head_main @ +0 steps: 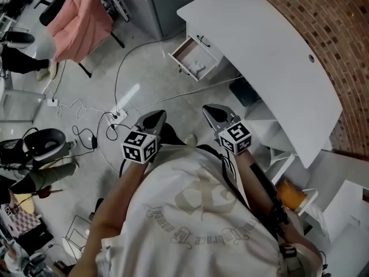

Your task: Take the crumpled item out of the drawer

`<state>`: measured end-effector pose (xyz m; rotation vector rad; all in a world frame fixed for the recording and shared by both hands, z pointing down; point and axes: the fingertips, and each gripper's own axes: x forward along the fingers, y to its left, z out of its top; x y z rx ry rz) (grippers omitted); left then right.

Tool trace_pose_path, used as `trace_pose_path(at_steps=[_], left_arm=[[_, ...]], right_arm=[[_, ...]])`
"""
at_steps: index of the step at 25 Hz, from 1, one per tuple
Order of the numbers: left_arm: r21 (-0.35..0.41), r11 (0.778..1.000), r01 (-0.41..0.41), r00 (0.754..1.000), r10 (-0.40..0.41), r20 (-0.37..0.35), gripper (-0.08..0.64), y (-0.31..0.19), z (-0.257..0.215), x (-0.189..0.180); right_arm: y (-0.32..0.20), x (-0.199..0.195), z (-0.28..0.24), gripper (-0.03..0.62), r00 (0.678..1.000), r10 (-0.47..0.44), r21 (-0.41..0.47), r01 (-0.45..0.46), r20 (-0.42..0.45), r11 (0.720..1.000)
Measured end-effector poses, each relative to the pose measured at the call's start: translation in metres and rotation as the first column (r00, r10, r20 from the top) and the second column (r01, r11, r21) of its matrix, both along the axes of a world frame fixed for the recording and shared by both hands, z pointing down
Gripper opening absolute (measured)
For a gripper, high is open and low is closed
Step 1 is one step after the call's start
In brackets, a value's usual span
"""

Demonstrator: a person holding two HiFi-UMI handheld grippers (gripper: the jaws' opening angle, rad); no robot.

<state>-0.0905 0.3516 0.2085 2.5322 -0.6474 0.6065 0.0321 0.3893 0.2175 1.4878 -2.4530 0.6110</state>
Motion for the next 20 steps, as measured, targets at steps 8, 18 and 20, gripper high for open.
trace_pose_path(at_steps=[8,18,20], left_arm=[[-0.024,0.999,0.025,1.0,-0.025,0.012,0.002,-0.018,0.008,-0.011],[-0.06,0.998,-0.012,1.0,0.011,-0.008,0.002,-0.079,0.019,0.007],[-0.061,0.998,-0.021,1.0,0.02,-0.013,0.002,-0.101,0.02,0.012]], right_arm=[[-0.023,-0.003,0.009,0.006,1.0,0.0,-0.024,0.0,0.013,1.0],[-0.071,0.01,0.016,0.006,0.999,0.033,-0.067,-0.033,-0.012,0.997],[-0.088,0.013,0.017,0.006,0.999,0.04,-0.073,-0.042,-0.022,0.996]])
